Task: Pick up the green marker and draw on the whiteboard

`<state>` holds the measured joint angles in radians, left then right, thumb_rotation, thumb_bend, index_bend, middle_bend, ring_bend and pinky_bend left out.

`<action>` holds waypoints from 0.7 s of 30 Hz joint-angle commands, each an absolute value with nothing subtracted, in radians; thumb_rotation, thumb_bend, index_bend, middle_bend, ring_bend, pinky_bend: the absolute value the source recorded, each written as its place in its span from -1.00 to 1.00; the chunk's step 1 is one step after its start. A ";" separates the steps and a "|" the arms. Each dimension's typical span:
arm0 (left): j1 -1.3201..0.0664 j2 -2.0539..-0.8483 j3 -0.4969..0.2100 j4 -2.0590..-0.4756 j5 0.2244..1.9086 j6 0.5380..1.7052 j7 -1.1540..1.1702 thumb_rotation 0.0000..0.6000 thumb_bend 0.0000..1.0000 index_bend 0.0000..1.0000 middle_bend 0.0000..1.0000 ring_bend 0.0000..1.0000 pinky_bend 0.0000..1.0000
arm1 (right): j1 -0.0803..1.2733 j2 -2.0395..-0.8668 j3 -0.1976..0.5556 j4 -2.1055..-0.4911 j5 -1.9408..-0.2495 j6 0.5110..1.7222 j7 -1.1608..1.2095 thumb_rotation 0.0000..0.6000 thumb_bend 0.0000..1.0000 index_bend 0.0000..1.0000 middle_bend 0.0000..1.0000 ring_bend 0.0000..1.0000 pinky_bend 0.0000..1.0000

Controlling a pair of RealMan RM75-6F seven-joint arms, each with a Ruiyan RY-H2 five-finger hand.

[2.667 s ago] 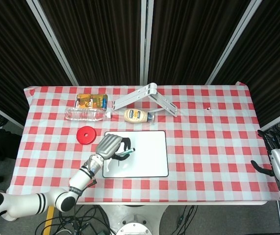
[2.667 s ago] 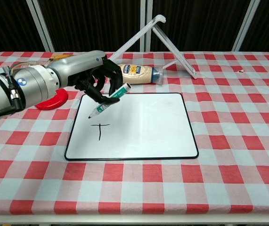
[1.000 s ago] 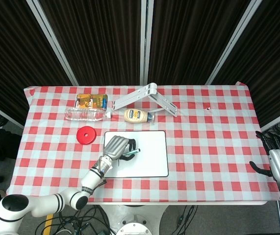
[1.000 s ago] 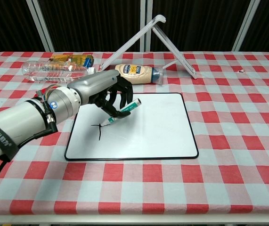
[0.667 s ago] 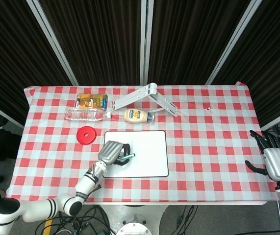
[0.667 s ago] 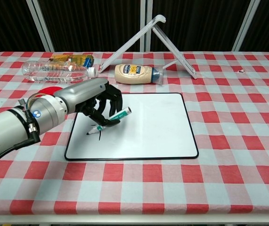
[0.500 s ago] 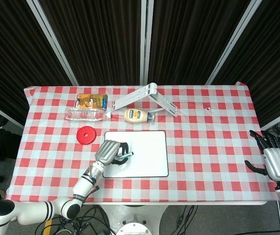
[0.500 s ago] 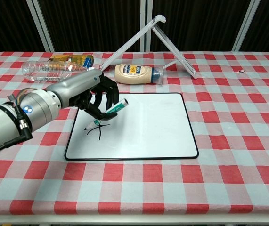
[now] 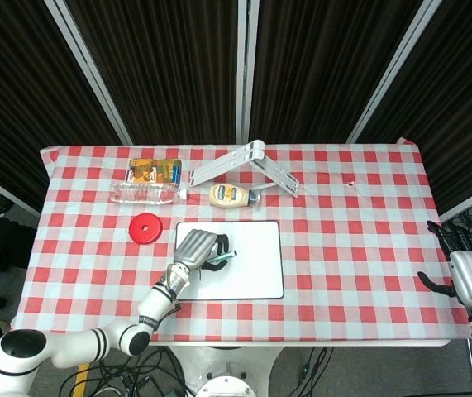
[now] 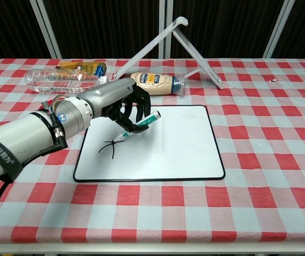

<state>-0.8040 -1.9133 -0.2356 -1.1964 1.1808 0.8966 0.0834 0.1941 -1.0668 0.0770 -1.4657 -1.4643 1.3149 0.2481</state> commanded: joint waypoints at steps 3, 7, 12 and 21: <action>-0.811 -1.923 -0.239 -1.178 1.179 0.887 0.074 1.00 -0.33 0.09 0.15 0.29 0.79 | 0.196 -1.068 0.077 -1.464 -1.462 1.311 0.250 1.00 -0.69 -1.00 -0.68 -1.00 -1.00; -0.816 -1.933 -0.242 -1.165 1.173 0.874 0.063 1.00 -0.33 0.09 0.15 0.29 0.79 | 0.196 -1.069 0.078 -1.462 -1.461 1.310 0.252 1.00 -0.69 -1.00 -0.68 -1.00 -1.00; -0.823 -1.950 -0.245 -1.174 1.173 0.867 0.050 1.00 -0.33 0.09 0.15 0.29 0.79 | 0.197 -1.069 0.078 -1.461 -1.461 1.309 0.251 1.00 -0.69 -1.00 -0.68 -1.00 -1.00; -0.858 -1.961 -0.289 -1.245 1.204 0.883 0.033 1.00 -0.32 0.09 0.15 0.29 0.79 | 0.191 -1.061 0.082 -1.463 -1.461 1.325 0.249 1.00 -0.70 -1.00 -0.68 -1.00 -1.00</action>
